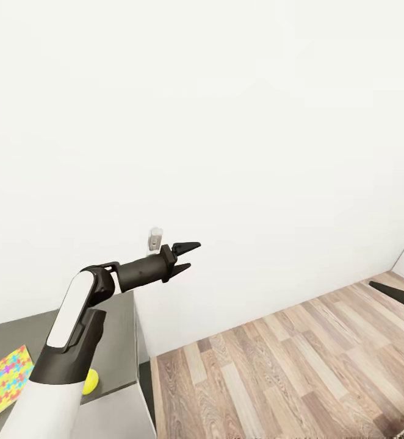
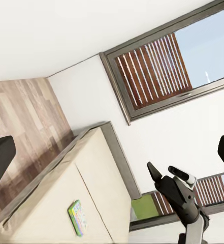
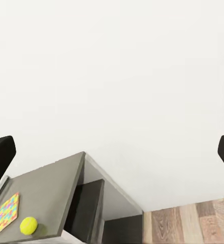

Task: Put all the toys in the child's room - the three board games (two on the bed and one on the table), the two jigsaw puzzles on the table, and the tennis ball on the table - inside the toy box on the table in the child's room.

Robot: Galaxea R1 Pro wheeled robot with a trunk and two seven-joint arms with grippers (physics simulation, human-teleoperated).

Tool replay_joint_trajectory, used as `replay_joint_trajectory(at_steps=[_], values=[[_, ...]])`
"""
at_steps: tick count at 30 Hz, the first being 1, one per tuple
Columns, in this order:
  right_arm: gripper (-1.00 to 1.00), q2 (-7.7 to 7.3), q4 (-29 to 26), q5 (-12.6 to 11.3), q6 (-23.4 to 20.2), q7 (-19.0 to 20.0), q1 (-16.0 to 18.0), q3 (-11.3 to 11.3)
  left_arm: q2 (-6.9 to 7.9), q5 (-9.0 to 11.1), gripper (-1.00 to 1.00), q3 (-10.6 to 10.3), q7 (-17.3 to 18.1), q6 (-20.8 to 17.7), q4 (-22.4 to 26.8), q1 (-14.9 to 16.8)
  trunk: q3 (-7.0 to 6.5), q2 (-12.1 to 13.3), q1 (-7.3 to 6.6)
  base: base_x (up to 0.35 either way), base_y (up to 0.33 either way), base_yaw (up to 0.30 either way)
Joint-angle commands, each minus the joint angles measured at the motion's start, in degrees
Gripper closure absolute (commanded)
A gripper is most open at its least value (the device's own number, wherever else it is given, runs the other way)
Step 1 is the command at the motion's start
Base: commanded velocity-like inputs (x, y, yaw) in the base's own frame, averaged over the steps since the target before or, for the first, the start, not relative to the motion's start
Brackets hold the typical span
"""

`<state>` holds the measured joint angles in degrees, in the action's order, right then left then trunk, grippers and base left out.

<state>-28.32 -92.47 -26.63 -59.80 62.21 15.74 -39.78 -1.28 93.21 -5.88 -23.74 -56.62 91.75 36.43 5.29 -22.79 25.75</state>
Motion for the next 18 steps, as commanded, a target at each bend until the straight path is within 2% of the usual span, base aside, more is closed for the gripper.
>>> replay_joint_trajectory(at_steps=[1,5,11,18], values=[[-1.0,-0.07,0.01,0.19,-0.2,0.25,0.1,-0.03,0.01,0.57,-1.0,0.07,-0.62,-0.1,0.02,0.05,0.13,-0.13,0.04,0.0,0.0,-0.287],[-1.0,-0.22,0.01,0.41,-0.2,-0.23,0.22,-0.03,0.06,0.57,-1.0,0.1,-0.63,-0.12,-0.02,0.05,0.13,-0.13,0.04,0.0,0.0,-0.287],[-1.0,-0.16,0.01,3.87,-0.2,-5.68,0.57,-0.28,0.05,0.63,-1.0,0.07,-0.62,-0.15,-0.06,0.13,0.13,-0.13,0.04,0.0,0.0,-0.287],[-1.0,-0.05,0.01,5.7,-0.2,-9.08,0.76,-0.37,0.02,0.6,-1.0,0.02,-0.69,-0.14,-0.07,0.18,0.13,-0.13,0.04,0.0,0.0,-0.287]])
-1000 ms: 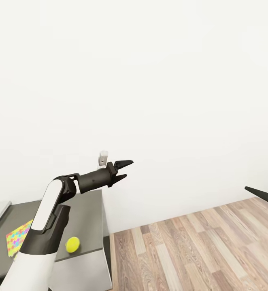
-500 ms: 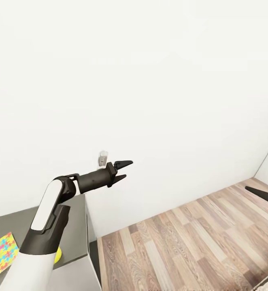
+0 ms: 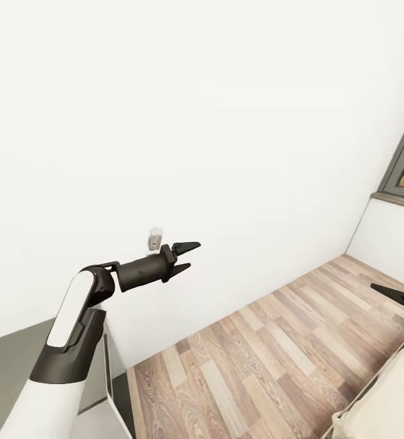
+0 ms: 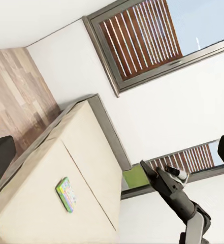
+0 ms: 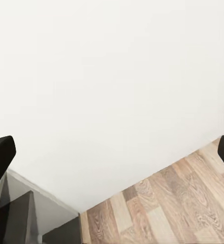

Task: Put all the toys in the child's room - the three board games (two on the bed and one on the table), the two jigsaw puzzles on the table, and the tennis ball on the table - inside the toy box on the table in the child's room.

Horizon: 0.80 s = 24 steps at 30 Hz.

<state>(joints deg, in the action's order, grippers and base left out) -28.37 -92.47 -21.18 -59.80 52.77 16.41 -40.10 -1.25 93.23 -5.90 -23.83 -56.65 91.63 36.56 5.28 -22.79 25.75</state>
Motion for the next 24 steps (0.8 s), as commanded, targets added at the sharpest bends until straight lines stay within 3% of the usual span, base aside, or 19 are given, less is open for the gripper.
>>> replay_joint_trajectory(at_steps=[1,16,22,24], values=[[-1.0,0.0,0.0,0.25,-0.2,0.35,0.09,-0.05,-0.02,0.57,-1.0,0.04,-0.6,-0.1,0.05,0.05,0.13,-0.13,0.04,0.0,0.0,-0.287],[-1.0,0.37,0.02,1.74,-0.2,-4.33,0.67,0.05,0.19,0.97,-1.0,0.52,-0.87,-0.1,0.36,-0.28,0.13,-0.13,0.04,0.0,0.0,-0.287],[-1.0,0.38,0.27,1.94,-0.2,-6.78,0.86,1.3,0.19,1.03,-1.0,0.6,-0.74,-0.06,0.38,-0.37,0.13,-0.13,0.04,0.0,0.0,-0.287],[-1.0,0.41,0.96,2.07,-0.2,-9.36,1.38,2.75,0.19,1.04,-1.0,0.64,-0.71,-0.06,0.38,-0.39,0.13,-0.13,0.04,0.0,0.0,-0.287]])
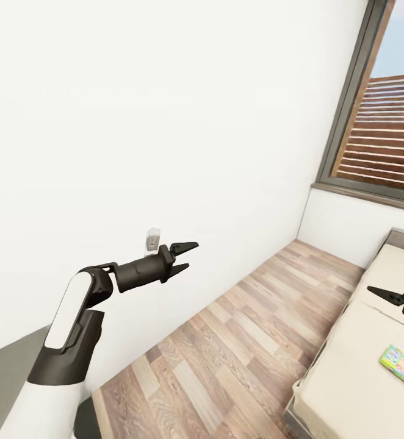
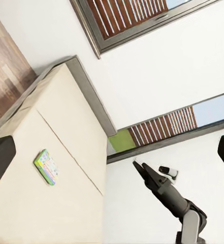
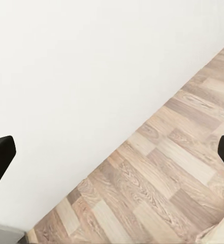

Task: Put all the toys in the child's room - the three board games (two on the bed and one on the table), the two jigsaw puzzles on the table, and the tennis ball on the table - inside the toy box on the table in the child's room.

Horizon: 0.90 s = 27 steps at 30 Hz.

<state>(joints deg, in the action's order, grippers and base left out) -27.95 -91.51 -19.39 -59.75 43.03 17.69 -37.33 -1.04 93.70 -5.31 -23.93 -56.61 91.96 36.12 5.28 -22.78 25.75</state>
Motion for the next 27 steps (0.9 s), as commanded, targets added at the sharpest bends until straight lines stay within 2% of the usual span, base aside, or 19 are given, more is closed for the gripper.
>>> replay_joint_trajectory(at_steps=[1,2,3,5,6,8,9,11,19,27], values=[[-1.0,0.0,0.01,0.28,-0.25,0.38,0.1,-0.03,0.0,0.58,-1.0,0.08,-0.58,-0.1,0.05,0.02,0.13,-0.14,0.04,0.0,0.0,-0.287],[-1.0,0.02,0.54,0.32,-0.25,-1.41,0.52,0.81,0.01,0.59,-1.0,0.1,-0.57,-0.09,0.06,0.0,0.13,-0.14,0.04,0.0,0.0,-0.287],[-1.0,0.02,0.54,0.32,-0.25,-1.41,0.52,0.81,0.01,0.59,-1.0,0.1,-0.57,-0.09,0.06,0.0,0.13,-0.14,0.04,0.0,0.0,-0.287],[-1.0,0.09,1.83,0.35,-0.25,-5.52,1.62,2.55,0.03,0.59,-1.0,0.14,-0.54,-0.09,0.06,-0.03,0.13,-0.14,0.04,0.0,0.0,-0.287],[-1.0,0.09,1.83,0.35,-0.25,-5.52,1.62,2.55,0.03,0.59,-1.0,0.14,-0.54,-0.09,0.06,-0.03,0.13,-0.14,0.04,0.0,0.0,-0.287],[-1.0,0.2,3.54,0.32,-0.25,-9.48,2.99,4.1,0.05,0.58,-1.0,0.2,-0.58,-0.08,0.06,-0.05,0.13,-0.14,0.04,0.0,0.0,-0.287],[-1.0,0.2,3.54,0.32,-0.25,-9.48,2.99,4.1,0.05,0.58,-1.0,0.2,-0.58,-0.08,0.06,-0.05,0.13,-0.14,0.04,0.0,0.0,-0.287],[-1.0,0.32,5.71,0.29,-0.25,-12.38,4.51,5.3,0.04,0.46,-1.0,0.21,-0.59,-0.07,-0.05,-0.06,0.13,-0.14,0.04,0.0,0.0,-0.287],[-1.0,0.43,10.87,0.32,-0.25,-15.55,7.84,6.7,0.01,0.31,-1.0,0.21,-0.48,-0.02,-0.33,-0.08,0.13,-0.14,0.04,0.0,0.0,-0.287],[-1.0,0.37,19.08,0.47,-0.25,-17.33,12.57,8.21,0.02,0.19,-1.0,0.26,-0.52,0.0,-0.36,-0.08,0.13,-0.14,0.04,0.0,0.0,-0.287]])
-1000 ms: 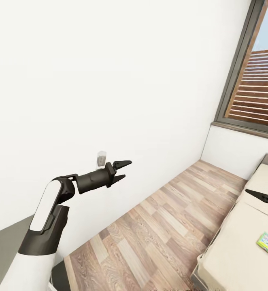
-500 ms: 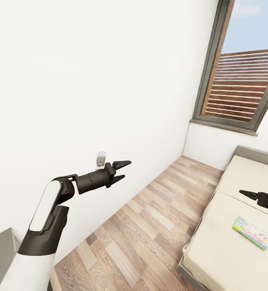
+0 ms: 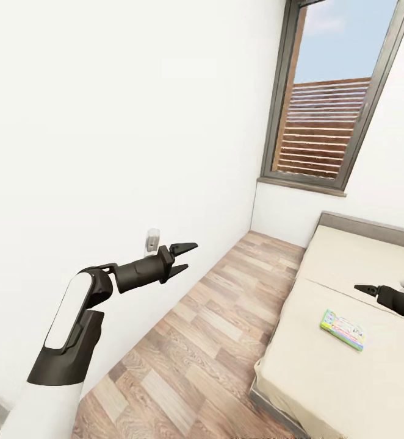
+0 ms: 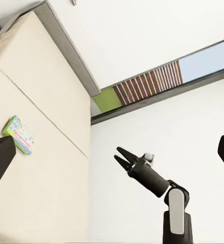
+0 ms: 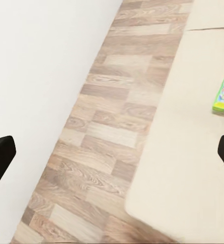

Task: Put all the toys in the child's room - the three board games (two on the bed and one on the table), the two jigsaw puzzles on the table, and the tennis ball on the table - inside the toy box on the table in the child's room.

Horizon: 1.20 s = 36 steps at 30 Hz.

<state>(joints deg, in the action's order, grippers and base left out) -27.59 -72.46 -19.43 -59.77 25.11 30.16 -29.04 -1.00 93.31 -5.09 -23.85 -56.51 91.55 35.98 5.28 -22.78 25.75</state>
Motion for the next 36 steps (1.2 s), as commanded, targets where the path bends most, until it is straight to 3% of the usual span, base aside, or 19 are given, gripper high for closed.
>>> replay_joint_trajectory(at_steps=[1,8,10,11,13,14,16,17,20,29,36], values=[[-1.0,0.0,0.04,0.51,-0.23,0.58,0.11,-0.07,-0.02,0.58,-1.0,0.04,-0.6,-0.1,0.05,0.06,0.13,-0.14,0.04,0.0,0.0,-0.287],[-1.0,0.13,3.08,0.6,-0.23,0.15,1.54,3.07,0.01,0.5,-1.0,0.12,-0.9,-0.09,-0.01,0.04,0.13,-0.14,0.04,0.0,0.0,-0.287],[-1.0,0.24,3.65,0.62,-0.23,0.06,1.85,5.84,0.09,0.43,-1.0,0.45,-1.09,-0.09,-0.14,-0.02,0.13,-0.14,0.04,0.0,0.0,-0.287],[-1.0,0.24,3.65,0.62,-0.23,0.06,1.85,5.84,0.09,0.43,-1.0,0.45,-1.09,-0.09,-0.14,-0.02,0.13,-0.14,0.04,0.0,0.0,-0.287],[-1.0,0.47,3.96,0.66,-0.23,-0.02,2.0,9.08,0.56,0.33,-1.0,1.2,-1.22,-0.09,-0.26,-0.21,0.13,-0.14,0.04,0.0,0.0,-0.287],[-1.0,0.47,3.96,0.66,-0.23,-0.02,2.0,9.08,0.56,0.33,-1.0,1.2,-1.22,-0.09,-0.26,-0.21,0.13,-0.14,0.04,0.0,0.0,-0.287],[-1.0,0.69,4.12,0.68,-0.23,-0.05,2.05,12.02,1.47,0.19,-1.0,2.07,-1.26,-0.09,-0.34,-0.53,0.13,-0.14,0.04,0.0,0.0,-0.287],[-1.0,0.69,4.12,0.68,-0.23,-0.05,2.05,12.02,1.47,0.19,-1.0,2.07,-1.26,-0.09,-0.34,-0.53,0.13,-0.14,0.04,0.0,0.0,-0.287],[-1.0,0.91,3.74,0.69,-0.23,-0.03,1.98,14.85,3.02,0.07,-1.0,2.97,-1.22,-0.09,-0.44,-0.92,0.13,-0.14,0.04,0.0,0.0,-0.287],[-1.0,1.09,0.84,0.68,-0.23,-0.04,1.6,16.79,4.67,-0.02,-1.0,3.68,-1.33,-0.02,-1.89,-1.19,0.13,-0.14,0.04,0.0,0.0,-0.273],[-1.0,1.18,-1.02,0.6,-0.23,0.18,0.79,17.35,5.89,-0.7,-1.0,4.32,-1.28,0.1,-6.32,-1.24,0.13,-0.14,0.04,0.0,0.0,-0.125]])
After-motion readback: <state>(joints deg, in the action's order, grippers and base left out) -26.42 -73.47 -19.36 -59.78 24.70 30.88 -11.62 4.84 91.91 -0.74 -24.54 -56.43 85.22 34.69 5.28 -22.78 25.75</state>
